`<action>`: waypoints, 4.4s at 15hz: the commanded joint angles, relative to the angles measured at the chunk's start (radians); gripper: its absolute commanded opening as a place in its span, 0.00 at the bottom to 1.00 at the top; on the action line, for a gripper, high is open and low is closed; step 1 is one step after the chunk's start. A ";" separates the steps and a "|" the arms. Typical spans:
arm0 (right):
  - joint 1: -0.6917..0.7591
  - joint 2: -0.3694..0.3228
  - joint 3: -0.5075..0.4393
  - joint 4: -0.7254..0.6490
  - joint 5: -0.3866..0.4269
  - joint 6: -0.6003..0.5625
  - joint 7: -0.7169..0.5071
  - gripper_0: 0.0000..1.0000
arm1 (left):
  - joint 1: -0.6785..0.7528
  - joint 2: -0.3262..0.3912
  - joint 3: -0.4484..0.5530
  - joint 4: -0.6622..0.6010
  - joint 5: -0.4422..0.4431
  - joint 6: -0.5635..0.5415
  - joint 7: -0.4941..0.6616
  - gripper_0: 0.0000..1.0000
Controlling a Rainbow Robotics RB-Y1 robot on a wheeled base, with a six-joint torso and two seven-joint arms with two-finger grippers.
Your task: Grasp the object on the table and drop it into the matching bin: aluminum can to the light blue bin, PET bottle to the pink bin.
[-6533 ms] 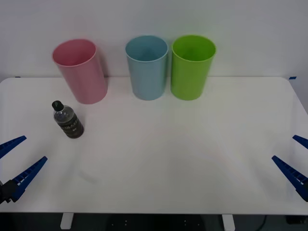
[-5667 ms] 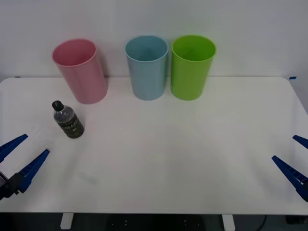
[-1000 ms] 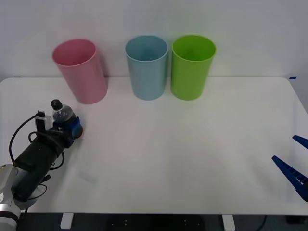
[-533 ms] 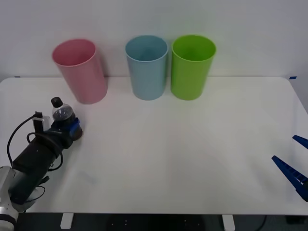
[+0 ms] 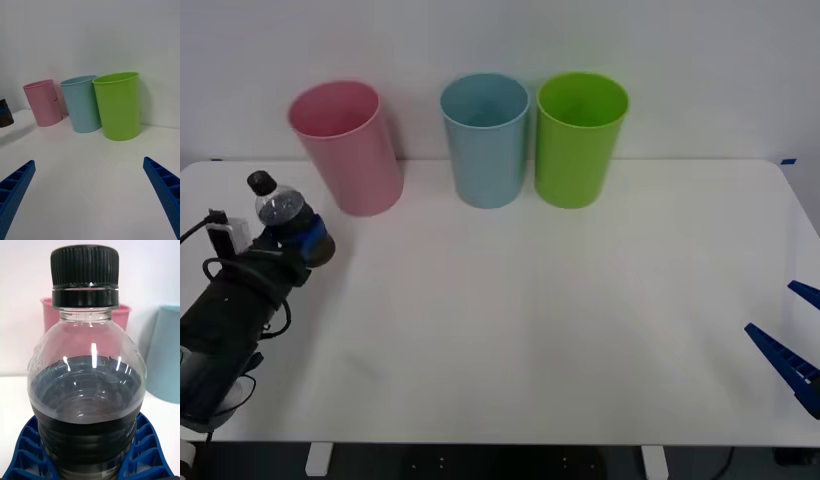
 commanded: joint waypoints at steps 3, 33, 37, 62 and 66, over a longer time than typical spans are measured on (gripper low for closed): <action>0.000 0.000 0.000 0.000 0.000 0.000 0.000 1.00 | 0.042 0.040 0.005 -0.160 -0.013 0.018 0.207 0.00; 0.000 0.000 0.000 0.000 0.000 0.000 0.000 1.00 | -0.788 0.178 -0.049 0.549 -0.447 0.072 0.402 0.00; 0.000 0.000 0.000 0.000 0.000 0.000 0.000 1.00 | -0.808 0.172 -0.049 0.572 -0.458 0.081 0.394 0.00; 0.000 0.000 0.000 0.000 0.000 0.000 0.000 1.00 | -0.483 0.213 -0.064 0.259 -0.086 -0.008 0.354 1.00; 0.000 0.000 0.000 0.000 0.000 0.000 0.000 1.00 | -0.326 0.245 -0.064 0.119 0.024 -0.039 0.351 1.00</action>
